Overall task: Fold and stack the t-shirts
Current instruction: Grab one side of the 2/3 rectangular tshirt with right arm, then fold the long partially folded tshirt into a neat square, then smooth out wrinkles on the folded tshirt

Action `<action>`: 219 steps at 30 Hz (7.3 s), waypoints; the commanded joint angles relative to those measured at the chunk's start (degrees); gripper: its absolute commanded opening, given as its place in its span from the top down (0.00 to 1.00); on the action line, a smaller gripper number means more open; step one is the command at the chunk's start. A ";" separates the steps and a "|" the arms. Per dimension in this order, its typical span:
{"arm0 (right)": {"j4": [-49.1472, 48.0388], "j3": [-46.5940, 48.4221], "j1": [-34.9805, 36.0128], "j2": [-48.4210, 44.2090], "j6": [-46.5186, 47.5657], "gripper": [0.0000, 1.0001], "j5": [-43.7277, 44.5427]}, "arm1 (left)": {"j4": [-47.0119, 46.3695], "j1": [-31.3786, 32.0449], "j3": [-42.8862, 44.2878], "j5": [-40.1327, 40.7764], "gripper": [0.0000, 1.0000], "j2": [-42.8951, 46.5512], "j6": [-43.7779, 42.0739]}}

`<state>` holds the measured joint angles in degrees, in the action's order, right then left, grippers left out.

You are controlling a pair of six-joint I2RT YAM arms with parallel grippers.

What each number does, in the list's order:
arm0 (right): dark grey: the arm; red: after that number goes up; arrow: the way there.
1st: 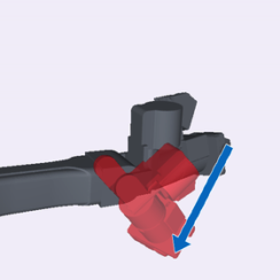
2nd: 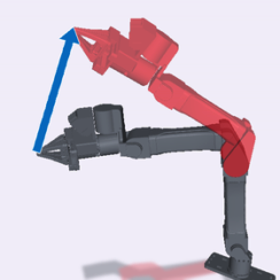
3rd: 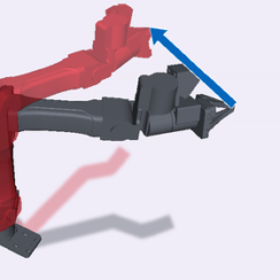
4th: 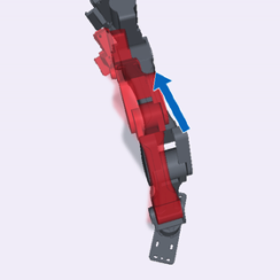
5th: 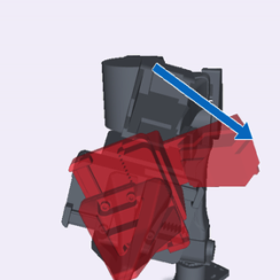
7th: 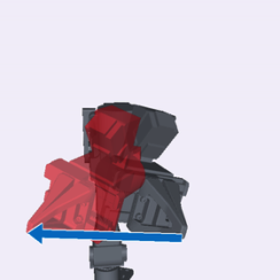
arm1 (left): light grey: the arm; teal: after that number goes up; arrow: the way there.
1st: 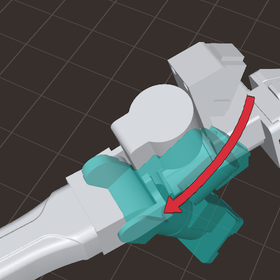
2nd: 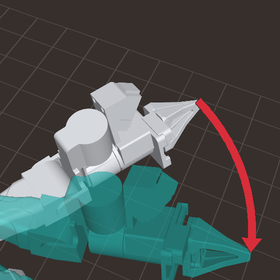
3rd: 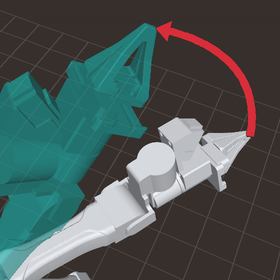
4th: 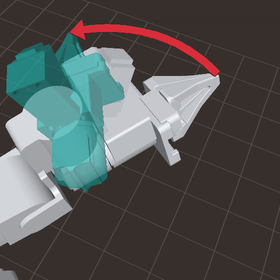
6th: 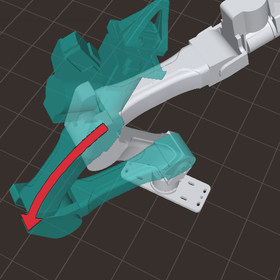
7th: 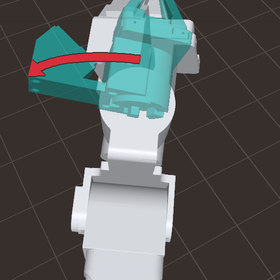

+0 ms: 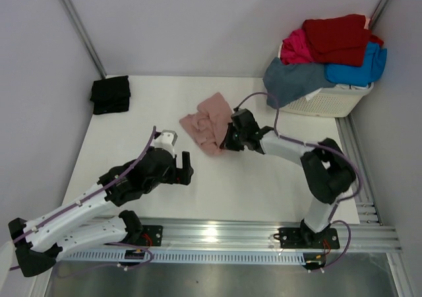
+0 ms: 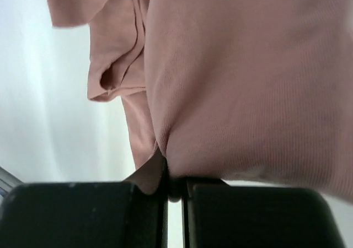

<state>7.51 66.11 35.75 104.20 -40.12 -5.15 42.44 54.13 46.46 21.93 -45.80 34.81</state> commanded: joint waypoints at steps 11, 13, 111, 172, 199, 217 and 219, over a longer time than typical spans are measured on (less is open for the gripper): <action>23.42 -8.11 -13.77 -28.62 16.21 1.00 20.88 | -3.15 -4.21 5.93 -0.49 0.01 -6.40 -2.73; 23.69 -4.52 -14.13 -25.73 16.65 1.00 20.09 | -2.89 -4.21 6.10 -1.01 0.01 -6.58 -2.64; -16.55 -24.27 0.55 -23.09 5.84 1.00 -8.12 | -26.18 -19.15 16.20 -32.39 0.99 -49.02 -3.87; -0.59 -14.34 4.51 -23.22 13.30 0.44 -6.76 | -28.72 -33.21 19.92 -36.53 0.99 -40.87 -7.56; -15.07 -2.65 -4.90 -2.69 5.40 1.00 -17.26 | -48.32 -20.38 -7.25 -43.38 0.99 -32.68 2.90; -22.01 -2.12 -5.25 7.15 0.30 1.00 -23.59 | -46.57 -20.38 -7.70 -40.13 0.99 -35.50 3.43; -21.75 -1.77 -5.60 9.08 0.83 1.00 -23.85 | -46.83 -20.38 -8.05 -39.95 0.99 -35.15 3.60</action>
<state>-10.94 64.18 30.68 111.22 -38.76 -27.05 -2.46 33.74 39.11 -19.20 -81.93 37.58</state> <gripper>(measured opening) 0.003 0.006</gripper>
